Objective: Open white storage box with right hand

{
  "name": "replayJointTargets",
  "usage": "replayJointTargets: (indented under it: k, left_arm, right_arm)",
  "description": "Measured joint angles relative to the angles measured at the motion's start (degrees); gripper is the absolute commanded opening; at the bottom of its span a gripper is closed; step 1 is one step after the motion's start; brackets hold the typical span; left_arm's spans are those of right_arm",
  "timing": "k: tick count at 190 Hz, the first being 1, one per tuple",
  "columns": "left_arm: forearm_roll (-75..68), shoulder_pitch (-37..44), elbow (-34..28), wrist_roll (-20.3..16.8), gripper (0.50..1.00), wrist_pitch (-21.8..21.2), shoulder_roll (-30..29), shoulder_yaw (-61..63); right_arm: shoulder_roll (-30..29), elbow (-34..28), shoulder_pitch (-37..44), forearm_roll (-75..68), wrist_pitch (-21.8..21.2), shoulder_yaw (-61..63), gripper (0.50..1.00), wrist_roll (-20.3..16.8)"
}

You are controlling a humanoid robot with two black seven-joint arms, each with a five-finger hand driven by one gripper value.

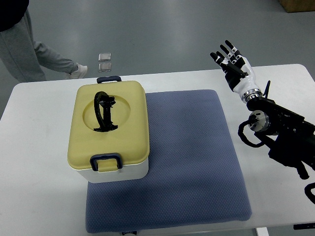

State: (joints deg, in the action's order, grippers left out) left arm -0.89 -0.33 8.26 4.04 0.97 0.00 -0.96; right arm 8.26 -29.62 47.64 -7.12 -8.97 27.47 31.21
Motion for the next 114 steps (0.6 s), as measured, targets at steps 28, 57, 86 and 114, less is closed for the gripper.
replayJointTargets:
  k: [28,57,86,114]
  left_arm:
    - [0.00,0.21,0.00,0.08,1.000,0.00,0.00,0.00]
    - [0.02,0.24,0.00,0.08,1.000,-0.34,0.00,-0.08]
    - [0.11,-0.33,0.06,-0.04,1.000,-0.45,0.00,-0.19]
    - [0.12,-0.28,0.21,-0.06,1.000,-0.45,0.00,-0.34]
  right_arm:
    - [-0.06,0.00,0.00,0.00,0.00,0.00,0.928,0.00]
    - [-0.06,0.00,0.00,0.00,0.00,0.02,0.928,0.00]
    - [-0.01,0.00,0.00,0.00,0.00,0.01,0.928,0.00]
    - [0.06,0.00,0.00,0.00,0.00,-0.01,0.928,0.00]
